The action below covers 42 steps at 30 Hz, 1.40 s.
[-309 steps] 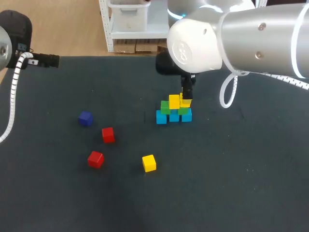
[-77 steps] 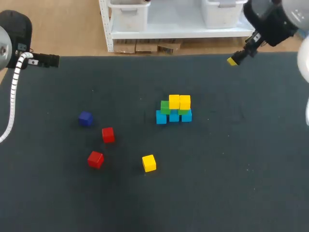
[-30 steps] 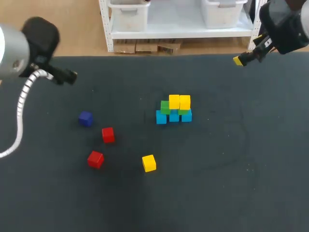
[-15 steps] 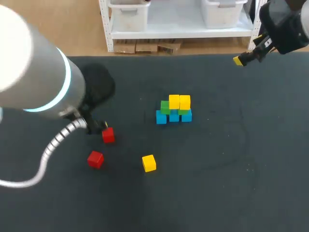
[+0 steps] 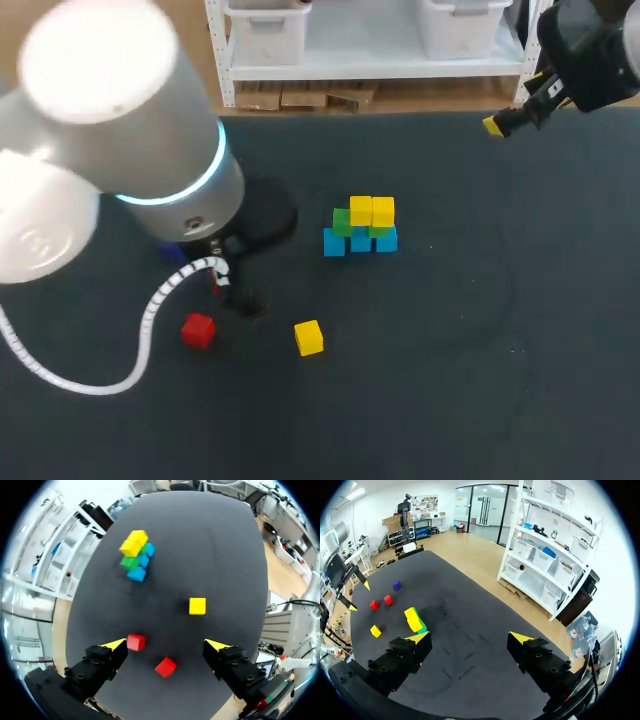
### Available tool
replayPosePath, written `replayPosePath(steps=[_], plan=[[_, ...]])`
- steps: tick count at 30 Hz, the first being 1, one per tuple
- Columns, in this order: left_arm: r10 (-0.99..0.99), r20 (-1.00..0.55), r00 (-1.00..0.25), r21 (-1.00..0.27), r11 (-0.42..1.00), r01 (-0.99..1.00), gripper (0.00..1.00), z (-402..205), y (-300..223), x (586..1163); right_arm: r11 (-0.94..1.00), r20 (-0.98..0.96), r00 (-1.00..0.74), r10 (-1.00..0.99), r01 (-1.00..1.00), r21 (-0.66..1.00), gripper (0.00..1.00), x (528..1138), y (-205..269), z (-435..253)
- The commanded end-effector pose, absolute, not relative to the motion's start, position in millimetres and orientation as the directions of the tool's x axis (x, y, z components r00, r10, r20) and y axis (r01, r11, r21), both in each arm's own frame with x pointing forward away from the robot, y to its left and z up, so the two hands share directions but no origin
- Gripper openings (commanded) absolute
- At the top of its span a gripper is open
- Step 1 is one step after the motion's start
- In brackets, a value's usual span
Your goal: Place the blue cubes, place green cubes on the blue cubes, place the yellow cubes on the green cubes, then place the red cubes on the yellow cubes, and place purple cube on the red cubes.
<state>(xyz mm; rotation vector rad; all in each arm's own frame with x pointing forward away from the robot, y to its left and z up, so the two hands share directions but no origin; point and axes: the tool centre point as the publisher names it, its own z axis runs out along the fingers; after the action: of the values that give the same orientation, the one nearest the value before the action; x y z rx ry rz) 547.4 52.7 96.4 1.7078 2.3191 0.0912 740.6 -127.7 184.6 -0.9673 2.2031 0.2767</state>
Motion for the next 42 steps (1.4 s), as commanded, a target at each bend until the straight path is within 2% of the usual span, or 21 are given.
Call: replayPosePath(steps=[1,8,14,42], plan=[[0.955,-0.144,-0.259,0.143,0.279,0.949,1.00,84.3,32.5,554.9,0.699,-0.679,-0.473,-0.561,-0.710,-0.083,1.00,739.8,-127.5,184.6],[0.959,-0.135,-0.249,0.142,0.267,0.953,1.00,69.1,16.8,562.5,0.699,-0.679,-0.473,-0.561,-0.710,-0.083,1.00,739.8,-127.5,184.6],[0.957,-0.165,-0.237,0.207,0.269,0.941,1.00,65.8,9.9,563.3,0.699,-0.679,-0.473,-0.561,-0.710,-0.083,1.00,739.8,-127.5,184.6],[0.944,-0.211,-0.254,0.224,0.300,0.927,1.00,72.1,12.0,564.8,0.699,-0.679,-0.473,-0.561,-0.710,-0.083,1.00,739.8,-127.5,184.6]])
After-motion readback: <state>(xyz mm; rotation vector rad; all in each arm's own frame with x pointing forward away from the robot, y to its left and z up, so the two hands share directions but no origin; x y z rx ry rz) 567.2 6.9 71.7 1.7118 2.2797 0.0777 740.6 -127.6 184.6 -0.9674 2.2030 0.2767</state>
